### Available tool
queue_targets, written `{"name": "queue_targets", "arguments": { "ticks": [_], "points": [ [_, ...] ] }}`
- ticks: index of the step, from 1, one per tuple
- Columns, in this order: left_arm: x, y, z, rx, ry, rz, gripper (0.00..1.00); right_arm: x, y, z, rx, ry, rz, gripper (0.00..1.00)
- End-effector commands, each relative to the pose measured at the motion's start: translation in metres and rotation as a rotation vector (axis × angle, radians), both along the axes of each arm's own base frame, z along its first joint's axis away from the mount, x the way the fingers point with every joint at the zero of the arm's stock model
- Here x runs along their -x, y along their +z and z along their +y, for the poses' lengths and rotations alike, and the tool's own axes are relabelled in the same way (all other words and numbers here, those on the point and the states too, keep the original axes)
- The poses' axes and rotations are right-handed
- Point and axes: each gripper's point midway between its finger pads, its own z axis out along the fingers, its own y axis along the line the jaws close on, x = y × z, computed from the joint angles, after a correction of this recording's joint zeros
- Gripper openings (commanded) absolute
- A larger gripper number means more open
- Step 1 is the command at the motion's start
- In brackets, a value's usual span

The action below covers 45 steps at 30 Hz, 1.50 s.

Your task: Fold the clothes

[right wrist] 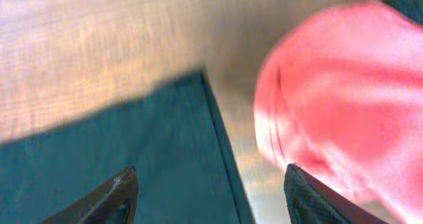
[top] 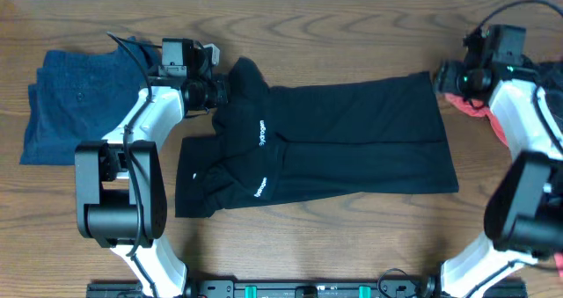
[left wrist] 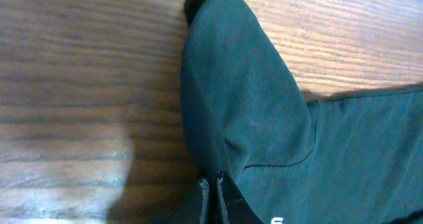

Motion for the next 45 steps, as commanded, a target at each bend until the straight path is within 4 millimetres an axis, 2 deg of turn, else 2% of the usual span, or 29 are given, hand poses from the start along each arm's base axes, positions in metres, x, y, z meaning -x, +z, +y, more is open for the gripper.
{"name": "queue_targets", "arguments": {
  "ticks": [1,9,12,17,20,23,27,33,37,40,43,45],
  "points": [
    [0.002,0.003,-0.002,0.010,-0.003,0.006,0.06,-0.020,-0.022,0.021,-0.056,0.077,-0.012,0.69],
    [0.004,0.001,-0.003,0.010,-0.003,0.018,0.06,-0.049,-0.080,0.044,-0.041,0.155,-0.043,0.67],
    [0.006,0.000,-0.003,0.010,-0.003,0.024,0.06,-0.053,-0.095,0.048,-0.022,0.158,-0.039,0.67],
    [0.006,0.000,-0.003,0.010,-0.003,0.025,0.06,-0.051,-0.107,0.051,0.012,0.154,-0.017,0.66],
    [0.006,0.000,-0.003,0.009,-0.003,0.025,0.06,-0.051,-0.108,0.047,0.049,0.135,-0.007,0.59],
    [0.006,0.000,-0.003,0.009,-0.003,0.025,0.06,-0.047,-0.111,0.039,0.083,0.108,0.016,0.36],
    [0.005,-0.001,-0.001,0.002,0.001,0.025,0.06,-0.043,-0.113,0.026,0.122,0.043,0.042,0.14],
    [0.002,0.000,0.001,-0.011,0.004,0.009,0.06,-0.041,-0.113,0.025,0.121,0.030,0.048,0.11],
    [-0.001,0.003,0.000,-0.010,0.003,-0.009,0.06,-0.041,-0.106,0.025,0.121,0.030,0.044,0.11],
    [-0.002,0.008,-0.001,-0.005,-0.008,-0.028,0.06,-0.042,-0.092,0.024,0.123,0.028,0.030,0.09],
    [-0.003,0.025,-0.010,0.030,-0.060,-0.077,0.06,-0.042,-0.070,0.024,0.129,0.025,0.005,0.03],
    [-0.003,0.037,-0.012,0.046,-0.069,-0.100,0.06,-0.041,-0.055,0.023,0.132,0.023,-0.009,0.03]
  ]
}}
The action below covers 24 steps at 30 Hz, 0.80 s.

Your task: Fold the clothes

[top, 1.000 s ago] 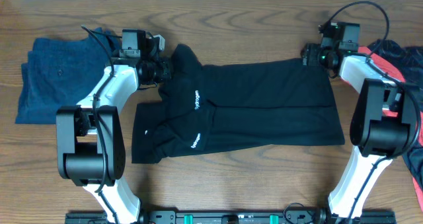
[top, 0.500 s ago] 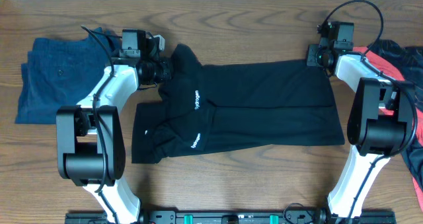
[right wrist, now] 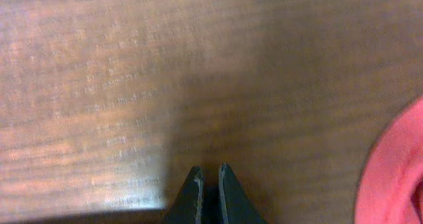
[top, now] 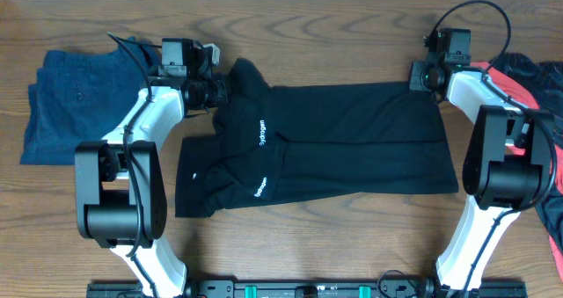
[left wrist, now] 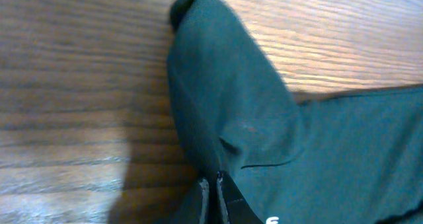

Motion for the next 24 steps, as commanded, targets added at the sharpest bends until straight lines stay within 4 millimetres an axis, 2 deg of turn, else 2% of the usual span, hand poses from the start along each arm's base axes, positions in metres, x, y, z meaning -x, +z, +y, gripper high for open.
{"name": "queue_targets", "arguments": {
  "ticks": [1,5,9,15,21,24],
  "points": [
    [-0.001,0.036,-0.009,0.031,-0.049,-0.087,0.06,0.003,0.033,-0.005,0.026,-0.024,-0.038,0.03],
    [0.005,0.059,-0.008,0.030,-0.048,-0.116,0.06,0.019,0.057,-0.005,0.034,-0.029,-0.011,0.06],
    [0.023,0.068,-0.007,0.029,-0.047,-0.073,0.06,0.045,0.073,-0.004,0.032,-0.030,0.054,0.08],
    [0.066,0.060,-0.004,0.008,-0.065,0.091,0.06,0.098,0.086,-0.012,0.084,-0.058,0.218,0.10],
    [0.111,0.046,-0.001,-0.009,-0.088,0.279,0.06,0.153,0.077,-0.010,0.084,-0.054,0.436,0.13],
    [0.129,0.038,0.010,-0.068,-0.067,0.366,0.06,0.170,0.076,-0.014,0.109,-0.059,0.508,0.12]
  ]
}}
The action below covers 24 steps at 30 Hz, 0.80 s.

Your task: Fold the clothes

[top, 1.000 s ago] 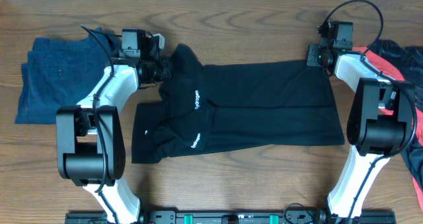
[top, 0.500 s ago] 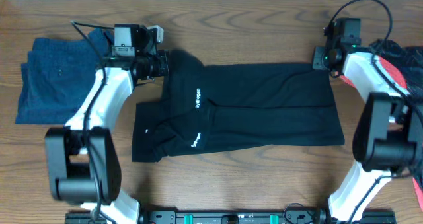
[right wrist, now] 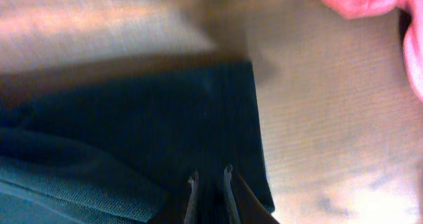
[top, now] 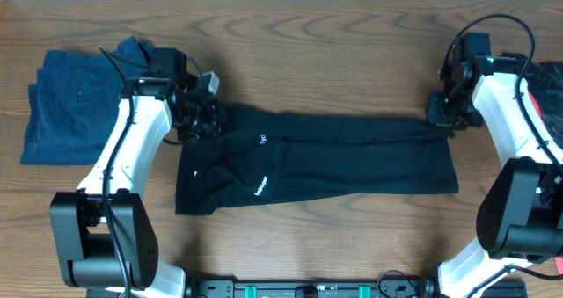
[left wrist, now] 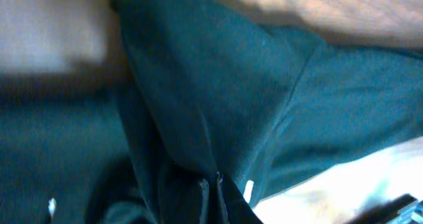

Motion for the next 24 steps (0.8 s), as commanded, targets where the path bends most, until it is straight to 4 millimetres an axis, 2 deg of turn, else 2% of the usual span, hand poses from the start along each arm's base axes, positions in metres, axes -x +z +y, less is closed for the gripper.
{"name": "queue_targets", "arguments": {
  "ticks": [1,4,12,14,20,24],
  "points": [
    [0.012,-0.001,0.014,-0.083,-0.012,0.029,0.06,0.010,0.006,-0.012,0.067,-0.012,0.028,0.12],
    [0.024,-0.005,0.023,-0.137,-0.009,0.079,0.06,0.017,0.008,-0.021,0.122,-0.028,0.054,0.12],
    [0.043,0.005,0.014,-0.087,-0.055,0.119,0.06,0.025,0.008,-0.025,0.136,-0.045,0.085,0.13],
    [0.038,0.010,0.014,-0.087,-0.052,0.081,0.06,0.025,0.008,-0.024,0.130,-0.044,0.086,0.13],
    [0.004,0.038,0.013,-0.079,-0.017,-0.135,0.06,0.026,0.008,-0.023,0.125,-0.043,0.091,0.13],
    [0.000,0.059,0.012,-0.068,-0.004,-0.214,0.06,0.026,0.007,-0.020,0.107,-0.043,0.088,0.13]
  ]
}}
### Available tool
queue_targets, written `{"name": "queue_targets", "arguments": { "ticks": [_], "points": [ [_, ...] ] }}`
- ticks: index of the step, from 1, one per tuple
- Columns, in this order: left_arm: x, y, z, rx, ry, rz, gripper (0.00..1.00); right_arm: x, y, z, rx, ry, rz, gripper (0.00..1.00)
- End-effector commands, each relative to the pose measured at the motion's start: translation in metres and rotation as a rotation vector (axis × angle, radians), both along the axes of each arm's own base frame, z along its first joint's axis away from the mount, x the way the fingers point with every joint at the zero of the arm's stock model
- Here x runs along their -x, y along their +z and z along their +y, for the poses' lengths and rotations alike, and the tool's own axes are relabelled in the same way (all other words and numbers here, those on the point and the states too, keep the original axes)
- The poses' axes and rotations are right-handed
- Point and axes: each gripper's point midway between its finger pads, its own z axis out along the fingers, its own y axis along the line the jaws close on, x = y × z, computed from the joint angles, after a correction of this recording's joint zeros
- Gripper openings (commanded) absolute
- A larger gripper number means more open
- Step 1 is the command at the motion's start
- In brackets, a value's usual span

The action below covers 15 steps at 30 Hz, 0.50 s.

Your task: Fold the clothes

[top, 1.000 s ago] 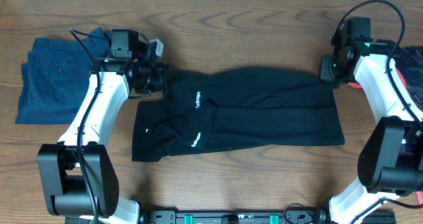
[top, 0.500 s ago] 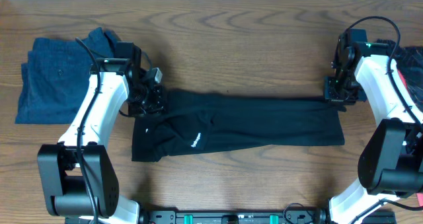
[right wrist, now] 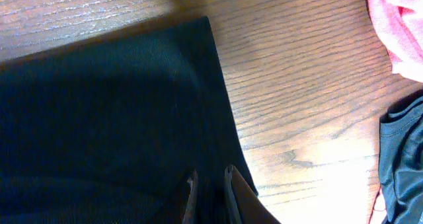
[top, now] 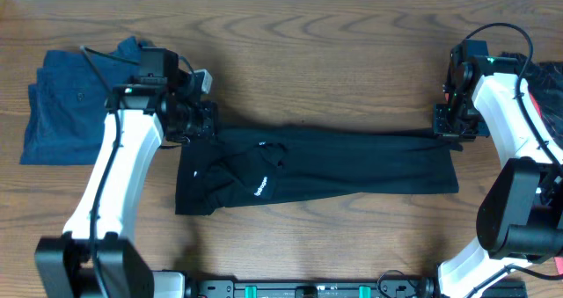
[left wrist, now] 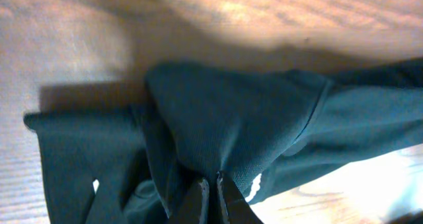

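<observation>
A black garment [top: 334,162] with small white lettering lies across the middle of the table as a long, narrow band. My left gripper [top: 208,122] is at its far left corner, shut on a bunched fold of the black cloth [left wrist: 225,118]; the jaws [left wrist: 211,182] show pressed together on fabric. My right gripper [top: 449,129] is at the far right corner, and in the right wrist view its fingers [right wrist: 210,179] are closed on the black hem [right wrist: 132,105], whose straight edge runs beside bare wood.
A folded dark blue garment [top: 75,91] lies at the far left, close behind my left arm. A pink-red garment [right wrist: 396,26] and a dark grey one [right wrist: 404,151] lie at the right edge, by my right arm. Brown wooden table [top: 334,52] all round.
Both grippers have moved nearer the front edge with the black garment's far edge in them. The garment is now a narrower band, its far edge lying further over the near half.
My left gripper was shut on the garment's far left collar part while the right stood open near the pink cloth. Then the right was shut at the far right corner. Then both held the far edge nearer the front, and now nearer still, the garment folded lengthwise.
</observation>
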Motion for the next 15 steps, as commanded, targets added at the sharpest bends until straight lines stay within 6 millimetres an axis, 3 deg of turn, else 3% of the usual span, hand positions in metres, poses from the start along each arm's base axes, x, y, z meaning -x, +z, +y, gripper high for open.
{"name": "queue_targets", "arguments": {
  "ticks": [1,4,8,15],
  "points": [
    [0.000,0.022,0.000,0.011,0.009,-0.069,0.06,0.000,0.005,-0.003,0.006,-0.019,-0.016,0.13],
    [0.000,0.028,0.004,-0.011,0.018,-0.097,0.06,0.000,0.005,-0.003,0.006,-0.019,-0.018,0.13],
    [0.005,0.021,0.007,-0.032,0.025,-0.069,0.06,0.000,0.005,-0.003,0.006,-0.019,-0.018,0.13],
    [0.045,-0.008,0.011,-0.055,0.025,0.108,0.06,0.003,0.005,-0.003,0.008,-0.015,-0.006,0.14]
  ]
}}
